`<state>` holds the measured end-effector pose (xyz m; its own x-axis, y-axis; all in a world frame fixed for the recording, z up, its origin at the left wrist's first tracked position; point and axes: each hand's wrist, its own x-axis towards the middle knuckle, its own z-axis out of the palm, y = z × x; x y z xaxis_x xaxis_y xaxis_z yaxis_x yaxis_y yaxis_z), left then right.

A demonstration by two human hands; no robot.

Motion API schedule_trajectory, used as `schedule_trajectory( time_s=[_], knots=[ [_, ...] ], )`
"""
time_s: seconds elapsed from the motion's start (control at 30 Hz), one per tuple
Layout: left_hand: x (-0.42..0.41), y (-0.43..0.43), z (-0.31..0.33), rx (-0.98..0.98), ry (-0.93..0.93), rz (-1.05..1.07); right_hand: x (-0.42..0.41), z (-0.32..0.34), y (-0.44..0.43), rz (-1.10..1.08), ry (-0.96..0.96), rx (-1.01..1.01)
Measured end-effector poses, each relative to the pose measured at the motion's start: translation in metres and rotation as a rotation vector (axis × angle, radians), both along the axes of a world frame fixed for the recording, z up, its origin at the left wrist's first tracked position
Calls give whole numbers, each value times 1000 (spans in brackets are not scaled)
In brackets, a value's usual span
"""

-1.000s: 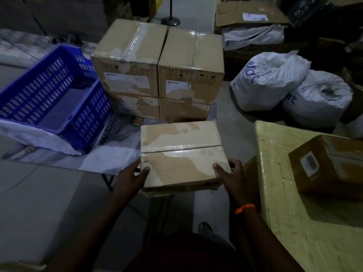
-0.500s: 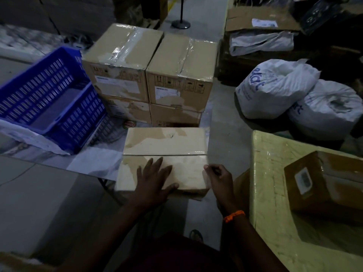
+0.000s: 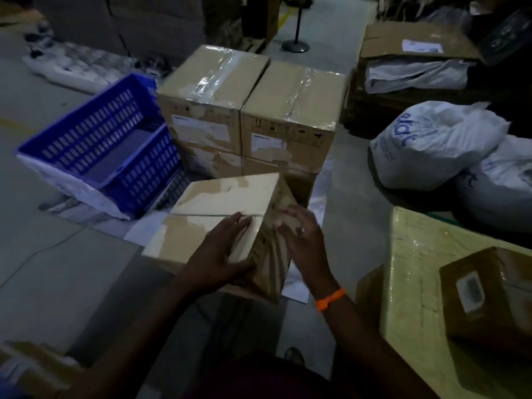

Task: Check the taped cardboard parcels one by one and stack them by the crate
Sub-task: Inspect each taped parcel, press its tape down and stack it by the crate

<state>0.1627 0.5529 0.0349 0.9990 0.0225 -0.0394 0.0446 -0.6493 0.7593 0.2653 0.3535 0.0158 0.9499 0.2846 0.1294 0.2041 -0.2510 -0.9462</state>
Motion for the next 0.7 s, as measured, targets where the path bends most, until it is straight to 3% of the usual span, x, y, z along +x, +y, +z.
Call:
schedule_trajectory(
  time_s=[0.1,0.23,0.33,0.47,0.53,0.63,0.7],
  knots=[
    [-21,34,-16,64,34,-182,39,0,12,19,-7,-90],
    [-46,55,-68,230,-94,-218,65,-24,28,274,429,-291],
    [-54,73,-95,274,-158,-101,54,-66,32,308,611,-255],
    [-62,75,-98,365,-234,37,33,-79,38,261,478,-204],
    [-67,79,-111,383,-215,232,28,-76,38,257,425,-186],
    [-76,75,-118,48,8,584,17,-70,33,257,499,-144],
    [-81,59,-109,-262,78,650,6,-67,30,228,504,-141]
  ],
)
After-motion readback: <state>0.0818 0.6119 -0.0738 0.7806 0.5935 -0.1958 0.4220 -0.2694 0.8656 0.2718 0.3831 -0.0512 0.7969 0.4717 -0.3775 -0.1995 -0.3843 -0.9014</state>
